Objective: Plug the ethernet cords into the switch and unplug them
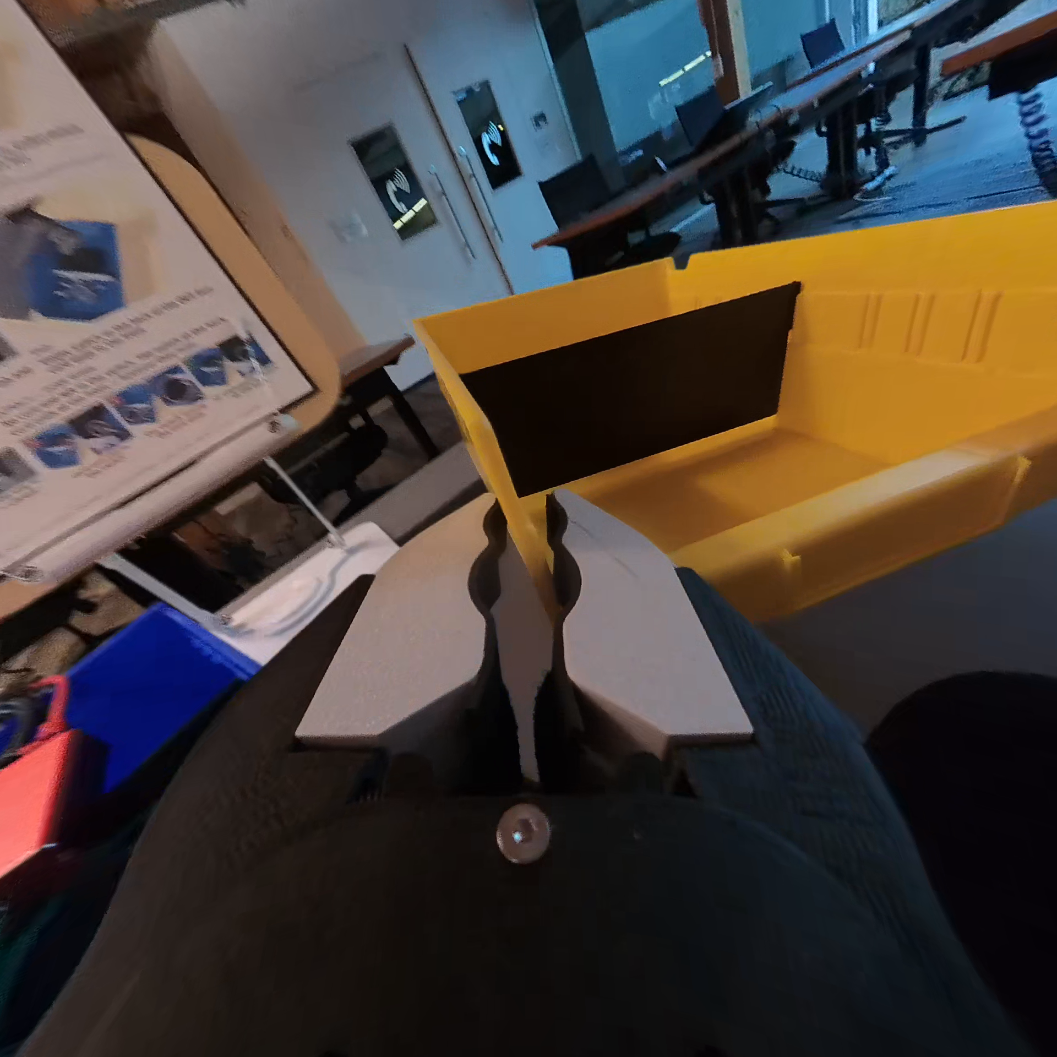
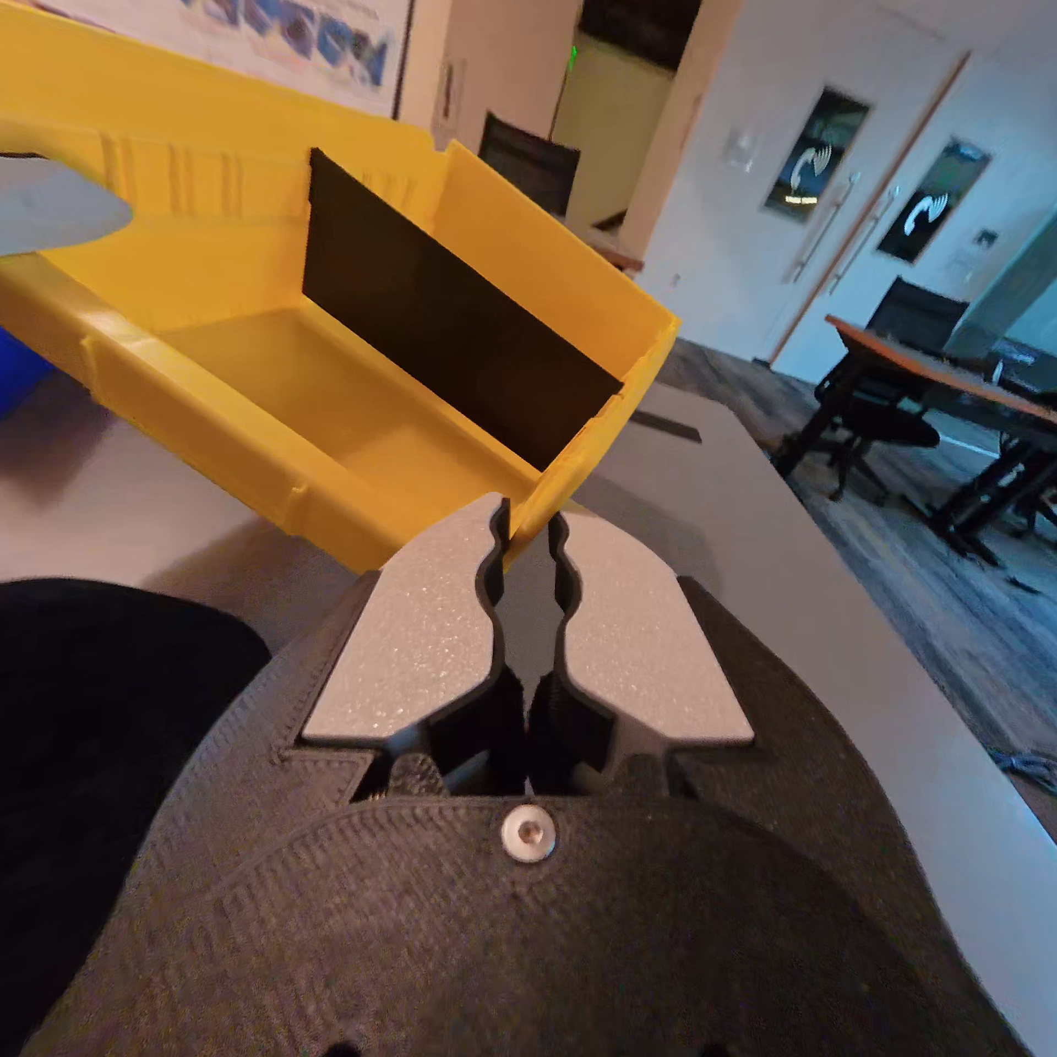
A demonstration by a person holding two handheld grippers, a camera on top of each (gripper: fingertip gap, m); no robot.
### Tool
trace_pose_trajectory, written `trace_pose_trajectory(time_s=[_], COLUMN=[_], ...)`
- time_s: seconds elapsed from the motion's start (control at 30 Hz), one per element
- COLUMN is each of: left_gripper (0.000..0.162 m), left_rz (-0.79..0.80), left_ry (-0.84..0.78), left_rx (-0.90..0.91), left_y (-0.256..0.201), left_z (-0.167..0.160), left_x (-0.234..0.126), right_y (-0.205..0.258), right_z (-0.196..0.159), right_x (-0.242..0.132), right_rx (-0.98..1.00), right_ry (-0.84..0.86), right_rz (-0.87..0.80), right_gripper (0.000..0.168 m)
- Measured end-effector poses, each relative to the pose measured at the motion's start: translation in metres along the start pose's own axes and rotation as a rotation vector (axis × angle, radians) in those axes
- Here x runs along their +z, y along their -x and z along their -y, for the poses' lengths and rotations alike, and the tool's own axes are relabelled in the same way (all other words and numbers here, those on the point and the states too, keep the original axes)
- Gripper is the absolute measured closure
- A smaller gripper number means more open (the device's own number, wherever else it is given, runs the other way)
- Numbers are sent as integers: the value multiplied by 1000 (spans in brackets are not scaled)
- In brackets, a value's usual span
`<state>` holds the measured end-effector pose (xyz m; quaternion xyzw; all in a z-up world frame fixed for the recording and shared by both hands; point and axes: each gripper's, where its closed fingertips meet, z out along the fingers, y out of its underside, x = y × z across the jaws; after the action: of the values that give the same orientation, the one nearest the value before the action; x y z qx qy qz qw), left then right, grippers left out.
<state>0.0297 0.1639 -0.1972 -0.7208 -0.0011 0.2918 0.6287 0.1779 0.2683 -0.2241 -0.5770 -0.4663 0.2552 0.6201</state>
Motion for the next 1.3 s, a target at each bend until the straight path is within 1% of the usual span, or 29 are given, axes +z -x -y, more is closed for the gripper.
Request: trace_pose_trajectory(time_s=[0.13,0.2,0.3,0.4,0.43,0.47,0.5,0.57,0.63,0.73,0.8,0.83,0.87,0.9,0.97,1.03,1.1,1.17,1.27,1.3], left_gripper=[148,148,145,138,131,123,117,108,105,105,105,106,107,109,109,109,110,112,126,127], left_rz=[-41,-36,-70,-178,-206,-220,-224,-235,-225,-243,-279,-281,-277,-265,-216,-210,-179,-152,-125,-138], left_ry=[48,40,81,196,212,197,186,172,150,190,285,337,394,459,564,636,684,718,747,745], left_rx=[-11,4,-31,-44,-49,-59,-66,-77,-94,-109,-92,-80,-67,-48,-13,9,77,136,249,262], left_y=[-16,-18,-23,-39,-42,-43,-40,-31,-12,19,35,43,51,59,72,73,78,82,91,91], left_z=[-17,-20,-31,-56,-61,-58,-53,-41,-27,-24,-39,-50,-63,-79,-110,-135,-151,-160,-169,-171], left_x=[7,8,9,9,7,6,4,-3,-17,-52,-81,-94,-107,-118,-132,-137,-136,-132,-129,-129], right_y=[-4,-3,-4,-7,-7,-6,-5,-6,-9,4,27,40,51,63,83,100,113,118,118,117], right_z=[-23,-29,-31,-39,-42,-44,-43,-38,-24,5,20,23,23,22,14,2,-11,-20,-38,-44], right_x=[-1,-1,1,3,3,4,4,2,-3,-10,-12,-12,-11,-9,-2,7,15,24,34,37], right_rx=[-14,-27,-30,-66,-81,-89,-86,-66,-64,-127,-206,-252,-311,-378,-490,-532,-540,-581,-699,-733], right_ry=[61,64,77,135,158,166,166,149,106,25,-1,3,14,27,76,159,239,302,402,435], right_rz=[-10,-7,-7,-21,-23,-16,-6,-3,-5,82,199,255,301,343,405,480,548,560,549,541], right_gripper=[155,155,155,155,156,154,151,137,120,112,111,114,122,127,128,122,115,115,117,120])
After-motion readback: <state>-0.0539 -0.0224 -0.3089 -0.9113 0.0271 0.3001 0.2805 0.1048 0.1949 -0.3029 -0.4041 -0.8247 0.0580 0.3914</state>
